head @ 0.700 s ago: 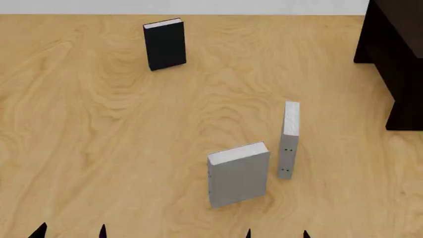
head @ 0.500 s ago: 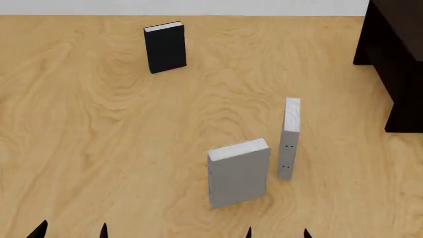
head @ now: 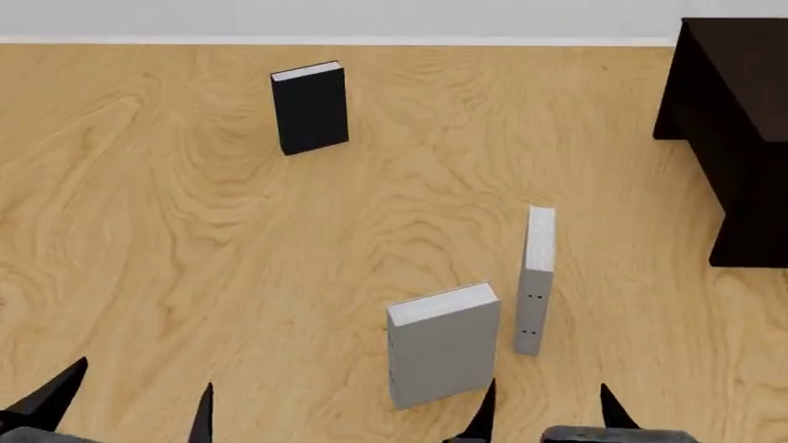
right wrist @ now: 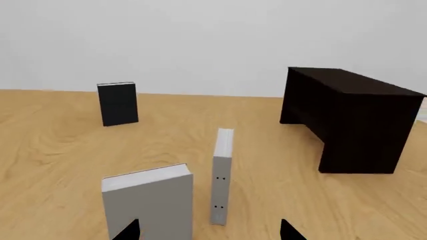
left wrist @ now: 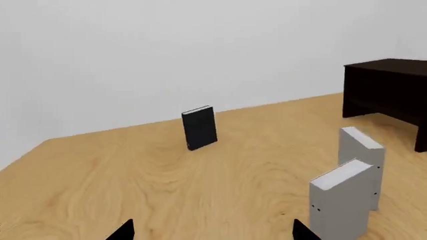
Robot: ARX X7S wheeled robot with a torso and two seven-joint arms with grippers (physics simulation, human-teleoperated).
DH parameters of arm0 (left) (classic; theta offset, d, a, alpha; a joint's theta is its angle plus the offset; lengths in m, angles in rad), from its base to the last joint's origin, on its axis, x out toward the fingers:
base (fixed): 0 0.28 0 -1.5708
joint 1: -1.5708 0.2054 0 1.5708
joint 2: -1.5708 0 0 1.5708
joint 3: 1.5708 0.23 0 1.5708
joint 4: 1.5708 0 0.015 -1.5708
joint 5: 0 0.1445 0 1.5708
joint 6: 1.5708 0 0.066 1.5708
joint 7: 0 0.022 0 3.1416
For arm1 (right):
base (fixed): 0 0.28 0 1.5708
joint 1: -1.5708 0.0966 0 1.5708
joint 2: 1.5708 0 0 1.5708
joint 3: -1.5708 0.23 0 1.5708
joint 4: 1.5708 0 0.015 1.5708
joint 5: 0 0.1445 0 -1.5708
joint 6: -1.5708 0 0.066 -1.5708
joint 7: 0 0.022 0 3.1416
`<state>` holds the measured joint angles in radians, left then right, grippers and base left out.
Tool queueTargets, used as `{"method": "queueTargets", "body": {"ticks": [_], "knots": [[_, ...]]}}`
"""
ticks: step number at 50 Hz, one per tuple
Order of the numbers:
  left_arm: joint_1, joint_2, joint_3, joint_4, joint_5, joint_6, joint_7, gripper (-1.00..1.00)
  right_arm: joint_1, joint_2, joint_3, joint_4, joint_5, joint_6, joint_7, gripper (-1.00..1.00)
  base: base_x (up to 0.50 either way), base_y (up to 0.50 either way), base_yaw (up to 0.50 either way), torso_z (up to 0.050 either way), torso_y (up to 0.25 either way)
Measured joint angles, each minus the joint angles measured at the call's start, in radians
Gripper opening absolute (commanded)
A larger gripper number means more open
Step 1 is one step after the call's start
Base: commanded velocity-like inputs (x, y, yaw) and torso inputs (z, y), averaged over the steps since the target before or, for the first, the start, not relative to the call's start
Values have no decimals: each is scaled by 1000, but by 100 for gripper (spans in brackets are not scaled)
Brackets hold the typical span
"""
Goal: Pick up the book on the right and place it on the cabinet shelf.
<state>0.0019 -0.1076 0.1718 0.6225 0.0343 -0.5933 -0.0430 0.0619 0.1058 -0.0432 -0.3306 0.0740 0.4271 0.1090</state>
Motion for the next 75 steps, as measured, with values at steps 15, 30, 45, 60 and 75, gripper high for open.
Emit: {"method": "queueTargets", "body": {"ticks": [15,30,45,60,75], "knots": [[-322,71,142,329,242,-635,198,100,149,39,1,-288,31,406,26,100,0,0,0,50,14],[-844,-297,177,245,-684,-510,-571,100,349,47,19,-433,80,731,29,100,0,0,0,50,14],[-1092,-469,228,169,-1570,-370,-1138,100,457,50,23,-458,87,848,54,100,0,0,0,46,11],[-780,-529,280,93,-1283,-177,-988,100,301,79,6,-468,66,690,65,100,0,0,0,0,0],[-379,-661,18,140,-1130,184,-899,100,223,90,-14,-466,49,600,87,100,0,0,0,0,0]]}}
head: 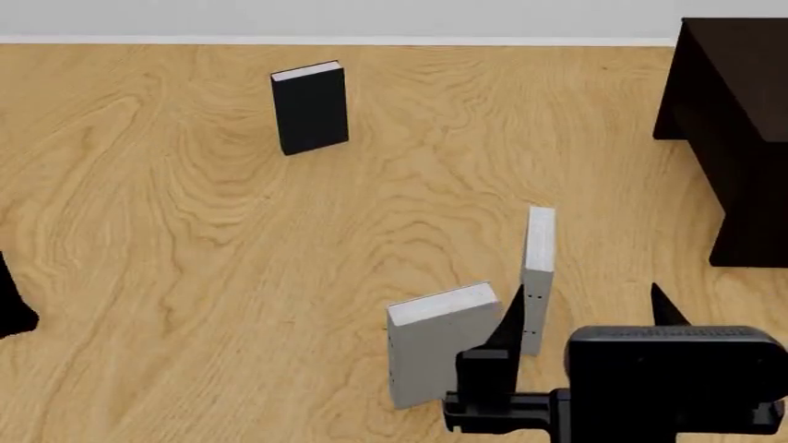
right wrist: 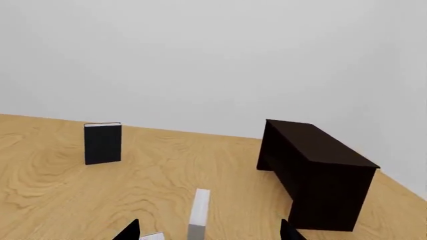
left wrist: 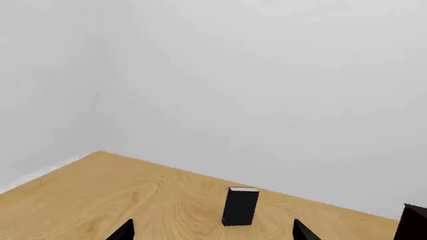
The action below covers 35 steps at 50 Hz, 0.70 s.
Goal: Pick up the book on the right and place it on the cabinet shelf.
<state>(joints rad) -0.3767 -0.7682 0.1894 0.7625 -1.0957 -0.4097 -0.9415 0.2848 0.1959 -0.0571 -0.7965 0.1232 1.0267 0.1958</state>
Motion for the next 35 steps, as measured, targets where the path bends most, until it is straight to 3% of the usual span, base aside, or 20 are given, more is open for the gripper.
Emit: {"method": "queueTargets", "body": {"ticks": [7,14,24,35], "knots": [[223,-36,-213,30,45,168,13,100,-2,1,-7,8,-1,-11,6,100,0,0,0,0,0],[457,-22,-454,52,44,307,39,100,3,3,-10,9,2,-10,10,100,0,0,0,0,0],[706,75,-758,98,58,487,143,100,13,5,-11,0,9,0,14,100,0,0,0,0,0],[827,198,-941,136,55,638,231,100,16,8,5,-14,21,14,16,100,0,0,0,0,0]]}}
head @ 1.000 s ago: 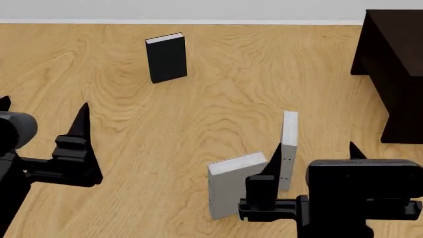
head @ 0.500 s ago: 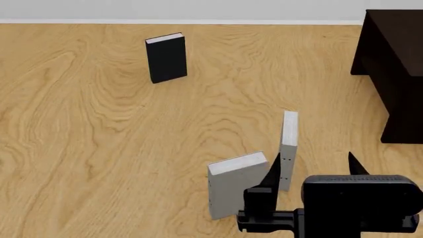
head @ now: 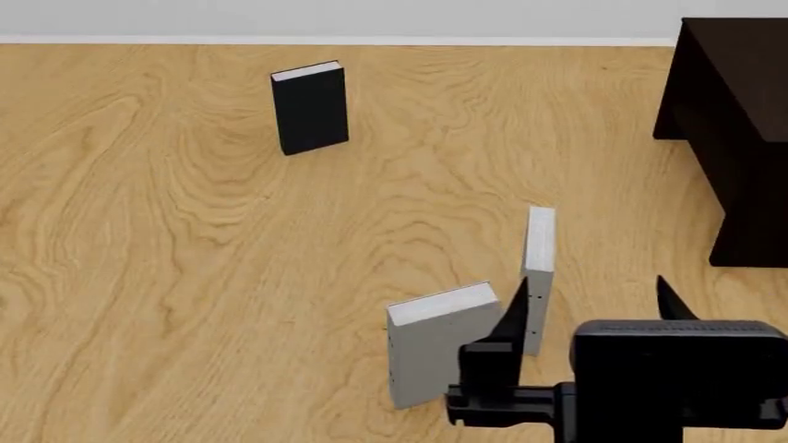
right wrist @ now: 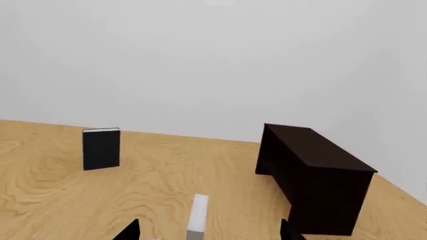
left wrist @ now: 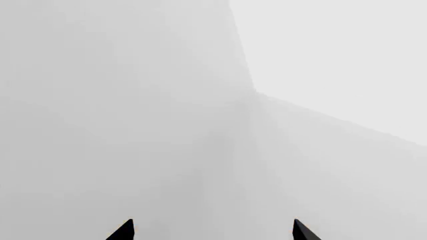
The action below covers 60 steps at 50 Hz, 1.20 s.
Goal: Pick up the book on the right and place it on the cabinet shelf.
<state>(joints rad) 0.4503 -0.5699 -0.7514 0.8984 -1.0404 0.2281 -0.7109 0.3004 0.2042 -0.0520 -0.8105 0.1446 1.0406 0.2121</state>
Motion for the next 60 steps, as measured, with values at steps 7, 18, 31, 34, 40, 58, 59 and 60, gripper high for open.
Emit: {"method": "queueTargets", "body": {"ticks": [7,18,31,34,40,58,59,60], "knots": [[33,51,-57,14,-10,56,28,100,6,-1,14,-4,6,17,6,100,0,0,0,0,0],[56,75,-92,24,-16,82,46,100,37,3,31,-34,16,63,15,100,0,0,0,0,0],[59,75,-99,23,-16,81,52,100,86,8,31,-67,25,133,30,100,0,0,0,0,0],[59,75,-99,22,-15,80,53,100,93,9,30,-69,25,142,33,100,61,0,0,0,0],[57,76,-97,20,-11,78,57,100,100,12,25,-70,24,147,41,100,204,0,0,0,0],[53,83,-91,16,-2,73,68,100,106,17,25,-68,29,149,52,100,205,0,0,0,0],[53,83,-91,16,-2,73,69,100,107,17,26,-68,30,150,52,100,207,0,0,0,0],[53,83,-91,16,-2,72,69,100,107,17,27,-69,31,150,52,100,207,0,0,0,0]]}}
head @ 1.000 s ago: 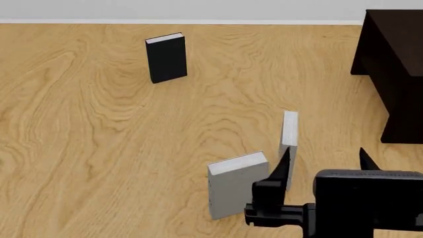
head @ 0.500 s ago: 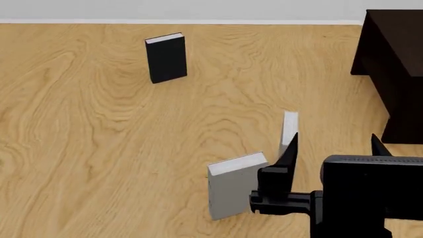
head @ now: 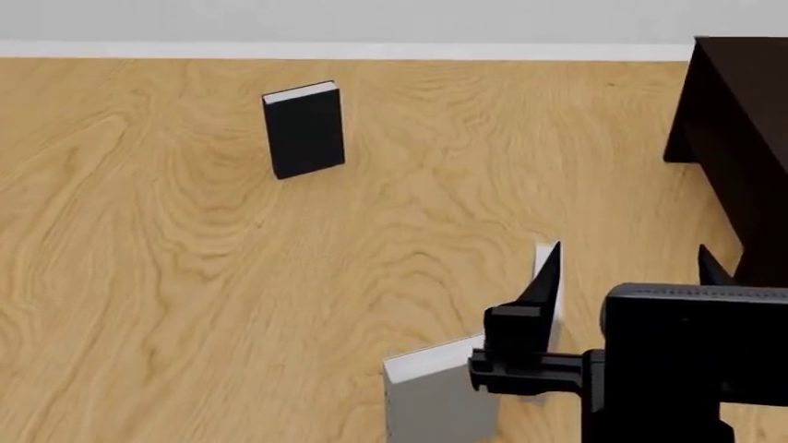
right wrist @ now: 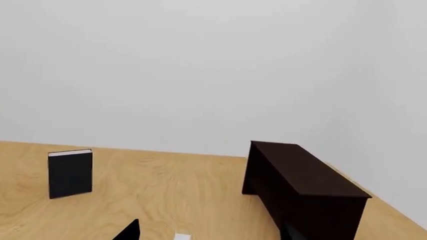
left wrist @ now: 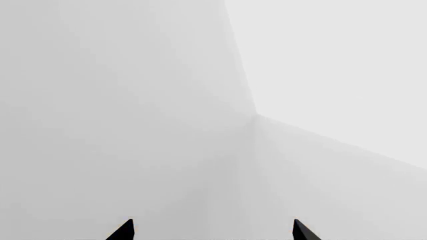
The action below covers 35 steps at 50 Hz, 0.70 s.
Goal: Pick up the book on the right and place it on the cabinet shelf.
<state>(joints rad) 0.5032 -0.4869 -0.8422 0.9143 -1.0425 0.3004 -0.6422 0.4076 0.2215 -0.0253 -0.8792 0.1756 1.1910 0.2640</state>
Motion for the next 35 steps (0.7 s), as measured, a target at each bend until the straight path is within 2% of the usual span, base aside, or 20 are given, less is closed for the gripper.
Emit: {"method": "queueTargets", "body": {"ticks": [12,35], "knots": [[1,-3,-1,4,-3,-7,-1,100,10,0,9,-7,11,14,2,100,205,-41,0,0,0],[-1,-6,0,5,-2,-18,1,100,27,7,14,-18,27,39,7,100,207,-142,0,0,1]]}}
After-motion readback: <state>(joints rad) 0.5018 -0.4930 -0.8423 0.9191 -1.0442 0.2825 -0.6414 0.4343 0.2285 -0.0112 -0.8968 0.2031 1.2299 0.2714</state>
